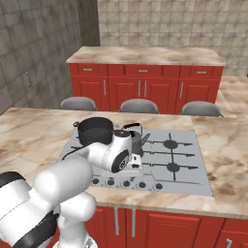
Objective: Pick the kettle from the cabinet and place it on a stove burner. Then pick the pot from the counter and place it on another stove burner. Finally, turn both burners on.
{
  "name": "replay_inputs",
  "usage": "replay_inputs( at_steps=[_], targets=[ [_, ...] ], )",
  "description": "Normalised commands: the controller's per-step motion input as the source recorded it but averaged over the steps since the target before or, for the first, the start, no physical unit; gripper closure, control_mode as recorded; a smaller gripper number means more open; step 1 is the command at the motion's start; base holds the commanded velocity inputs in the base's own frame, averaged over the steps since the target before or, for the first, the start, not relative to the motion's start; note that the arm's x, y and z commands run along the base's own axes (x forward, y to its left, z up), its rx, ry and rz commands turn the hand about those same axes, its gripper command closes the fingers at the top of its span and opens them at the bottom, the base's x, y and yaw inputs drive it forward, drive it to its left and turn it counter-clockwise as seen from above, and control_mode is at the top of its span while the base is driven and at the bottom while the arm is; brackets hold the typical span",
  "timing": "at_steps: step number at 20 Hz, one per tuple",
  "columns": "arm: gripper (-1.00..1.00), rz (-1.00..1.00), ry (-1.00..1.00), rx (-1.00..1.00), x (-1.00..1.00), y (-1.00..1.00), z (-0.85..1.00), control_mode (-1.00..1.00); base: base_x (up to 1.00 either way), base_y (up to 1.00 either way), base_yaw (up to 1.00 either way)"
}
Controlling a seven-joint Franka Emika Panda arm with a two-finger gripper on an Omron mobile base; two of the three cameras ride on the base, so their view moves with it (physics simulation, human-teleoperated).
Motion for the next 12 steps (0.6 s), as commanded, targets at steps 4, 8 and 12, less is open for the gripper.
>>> replay_inputs(
  at_steps=[4, 8, 12],
  targets=[
    [-1.0, -0.07, 0.0, 0.0, 0.04, -0.07, -0.14, -1.0, 0.0, 0.0, 0.0],
    [-1.0, -0.04, 0.0, 0.0, 0.03, -0.07, -0.13, -1.0, 0.0, 0.0, 0.0],
    [-1.0, -0.03, 0.0, 0.0, 0.07, -0.02, -0.11, -1.0, 0.0, 0.0, 0.0]
  ],
)
